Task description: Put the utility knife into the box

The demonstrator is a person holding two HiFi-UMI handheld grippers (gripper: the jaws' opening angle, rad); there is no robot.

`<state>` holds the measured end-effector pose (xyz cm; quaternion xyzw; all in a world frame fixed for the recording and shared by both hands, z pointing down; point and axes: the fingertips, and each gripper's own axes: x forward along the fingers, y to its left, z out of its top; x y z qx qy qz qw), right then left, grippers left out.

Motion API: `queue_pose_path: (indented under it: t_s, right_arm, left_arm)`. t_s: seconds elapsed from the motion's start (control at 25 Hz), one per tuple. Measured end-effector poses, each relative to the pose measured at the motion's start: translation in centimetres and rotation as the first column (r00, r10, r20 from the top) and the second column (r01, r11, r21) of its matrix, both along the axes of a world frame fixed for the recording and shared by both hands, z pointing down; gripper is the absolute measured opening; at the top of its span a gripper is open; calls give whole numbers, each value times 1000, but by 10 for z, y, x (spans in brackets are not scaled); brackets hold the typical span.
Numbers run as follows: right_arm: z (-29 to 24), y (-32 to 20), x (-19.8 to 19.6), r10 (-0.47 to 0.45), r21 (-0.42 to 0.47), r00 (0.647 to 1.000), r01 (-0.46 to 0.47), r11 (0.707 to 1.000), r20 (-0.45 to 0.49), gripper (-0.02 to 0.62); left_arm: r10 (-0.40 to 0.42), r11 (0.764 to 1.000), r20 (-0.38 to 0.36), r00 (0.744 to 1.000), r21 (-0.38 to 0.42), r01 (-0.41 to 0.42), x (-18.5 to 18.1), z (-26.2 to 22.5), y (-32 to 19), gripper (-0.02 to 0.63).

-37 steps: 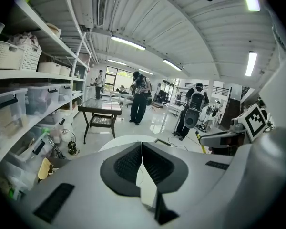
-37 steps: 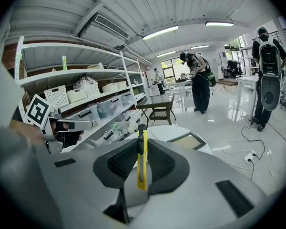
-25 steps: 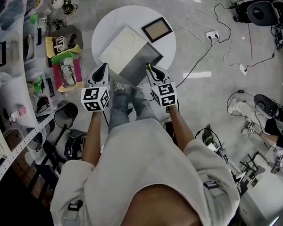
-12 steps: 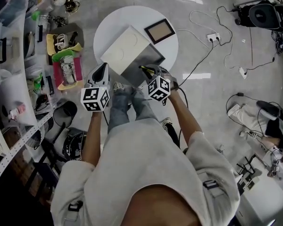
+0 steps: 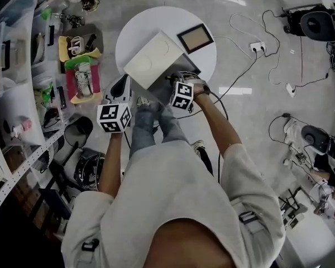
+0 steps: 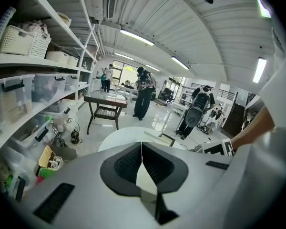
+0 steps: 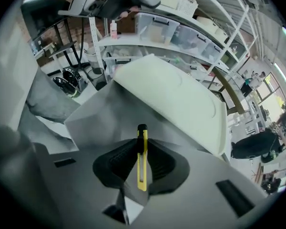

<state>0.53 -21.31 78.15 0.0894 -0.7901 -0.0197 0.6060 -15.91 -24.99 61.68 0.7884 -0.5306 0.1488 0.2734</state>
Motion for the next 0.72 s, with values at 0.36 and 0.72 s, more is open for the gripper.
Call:
queue_pose_path:
  t_s: [0.36, 0.72]
  right_arm:
    - [29, -4, -5, -56, -82, 996, 50, 995, -71, 81]
    - [32, -2, -10, -40, -130, 998, 33, 991, -56, 175]
  left_arm:
    - [-12, 1000, 4, 1000, -9, 12, -5, 2, -5, 20]
    - [-8, 1000, 5, 1000, -10, 8, -8, 3, -7, 20]
